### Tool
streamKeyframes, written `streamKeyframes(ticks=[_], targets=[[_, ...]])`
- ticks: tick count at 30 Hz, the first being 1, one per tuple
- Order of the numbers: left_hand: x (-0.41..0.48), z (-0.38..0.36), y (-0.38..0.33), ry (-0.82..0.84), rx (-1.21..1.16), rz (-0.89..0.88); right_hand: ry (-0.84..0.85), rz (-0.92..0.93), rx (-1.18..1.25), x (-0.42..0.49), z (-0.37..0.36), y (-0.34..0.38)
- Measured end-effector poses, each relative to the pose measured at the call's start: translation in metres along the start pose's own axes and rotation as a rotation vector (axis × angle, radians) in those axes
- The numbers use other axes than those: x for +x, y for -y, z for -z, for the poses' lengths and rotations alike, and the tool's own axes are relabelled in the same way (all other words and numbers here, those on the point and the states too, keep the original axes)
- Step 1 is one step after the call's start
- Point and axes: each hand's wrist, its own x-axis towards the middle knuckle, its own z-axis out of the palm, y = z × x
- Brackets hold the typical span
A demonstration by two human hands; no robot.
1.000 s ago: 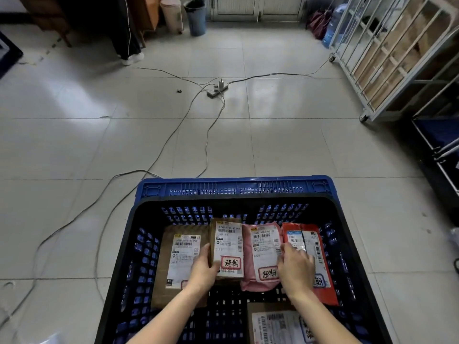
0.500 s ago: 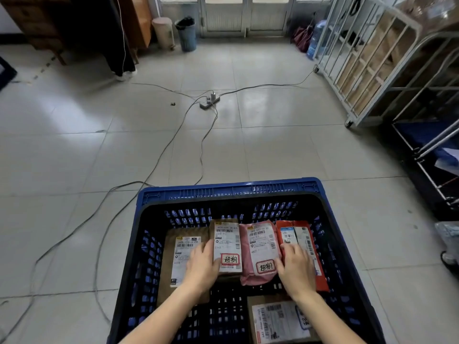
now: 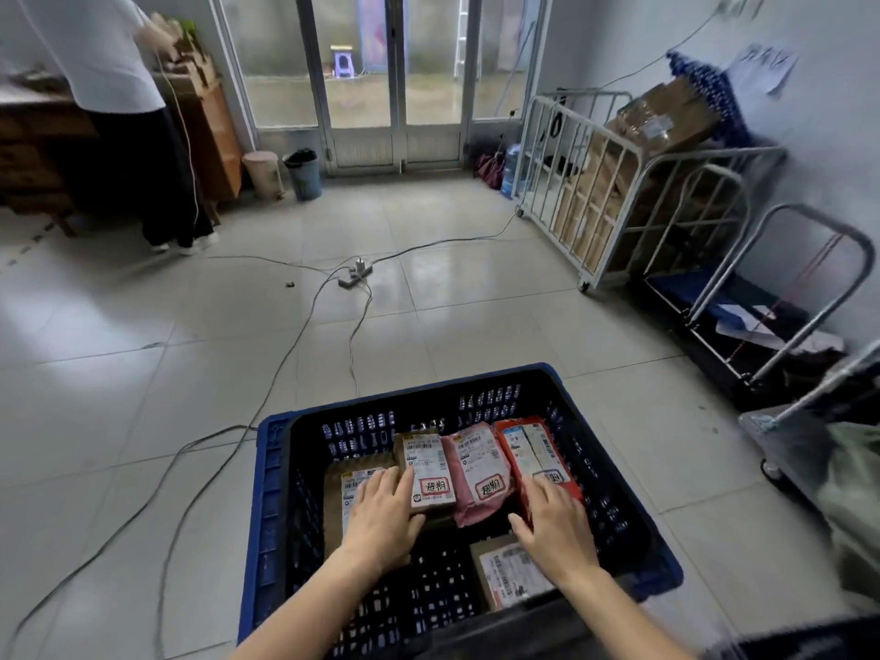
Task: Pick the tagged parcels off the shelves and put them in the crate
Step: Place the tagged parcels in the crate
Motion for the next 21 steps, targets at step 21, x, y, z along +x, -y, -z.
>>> streamKeyframes(ticks=[21], targets=[[-0.133,-0.019,-0.069,-0.012,0.082,-0.380,-0.117,-0.339,-0.035,-0.233,0.027,-0.021]])
